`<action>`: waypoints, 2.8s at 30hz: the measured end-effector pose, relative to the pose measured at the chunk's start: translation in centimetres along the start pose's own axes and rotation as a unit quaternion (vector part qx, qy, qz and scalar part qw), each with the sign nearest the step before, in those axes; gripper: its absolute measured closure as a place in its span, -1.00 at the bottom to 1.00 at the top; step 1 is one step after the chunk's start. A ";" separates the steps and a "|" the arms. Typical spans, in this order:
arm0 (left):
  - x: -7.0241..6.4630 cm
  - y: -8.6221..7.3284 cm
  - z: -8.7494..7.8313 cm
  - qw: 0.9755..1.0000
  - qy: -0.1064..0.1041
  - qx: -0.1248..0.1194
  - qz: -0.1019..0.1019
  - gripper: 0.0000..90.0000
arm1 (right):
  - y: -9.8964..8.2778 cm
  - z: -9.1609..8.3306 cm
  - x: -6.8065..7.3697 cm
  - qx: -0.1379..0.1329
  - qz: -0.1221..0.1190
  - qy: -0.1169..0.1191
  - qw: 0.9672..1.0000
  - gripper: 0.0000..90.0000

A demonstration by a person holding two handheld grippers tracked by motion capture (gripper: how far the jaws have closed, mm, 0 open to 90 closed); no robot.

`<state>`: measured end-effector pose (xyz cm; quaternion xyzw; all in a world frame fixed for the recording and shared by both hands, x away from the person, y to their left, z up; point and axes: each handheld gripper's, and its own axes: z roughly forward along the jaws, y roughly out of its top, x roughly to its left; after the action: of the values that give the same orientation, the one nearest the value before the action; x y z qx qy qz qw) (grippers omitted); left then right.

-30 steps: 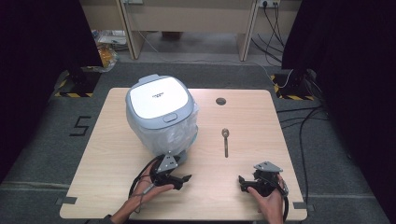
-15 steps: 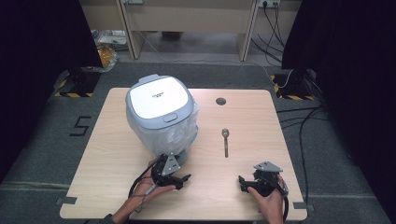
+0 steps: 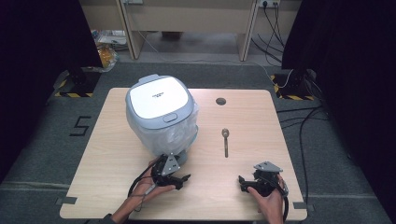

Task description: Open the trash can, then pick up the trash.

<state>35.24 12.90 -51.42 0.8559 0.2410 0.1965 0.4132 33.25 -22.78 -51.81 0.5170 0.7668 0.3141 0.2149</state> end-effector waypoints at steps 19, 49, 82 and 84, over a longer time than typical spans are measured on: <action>0.2 -0.4 0.5 1.000 -0.006 0.015 0.001 -0.51 | 0.0 0.0 0.0 0.000 0.000 0.000 1.000 -0.96; 0.4 -0.5 0.6 1.000 -0.012 0.022 -0.005 -0.49 | 0.1 -0.3 -0.3 -0.023 0.001 0.016 1.000 -0.65; 0.4 -0.5 0.6 1.000 -0.012 0.023 0.000 -0.49 | 8.6 4.7 2.6 -0.087 -0.029 0.025 0.996 0.18; 0.4 -0.5 0.6 1.000 -0.012 0.024 0.001 -0.50 | 8.9 5.1 2.6 -0.086 -0.027 0.023 0.996 0.21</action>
<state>35.74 13.01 -52.09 0.8681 0.2397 0.1810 0.3953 41.44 -16.66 -49.18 0.4681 0.7553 0.3851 0.2491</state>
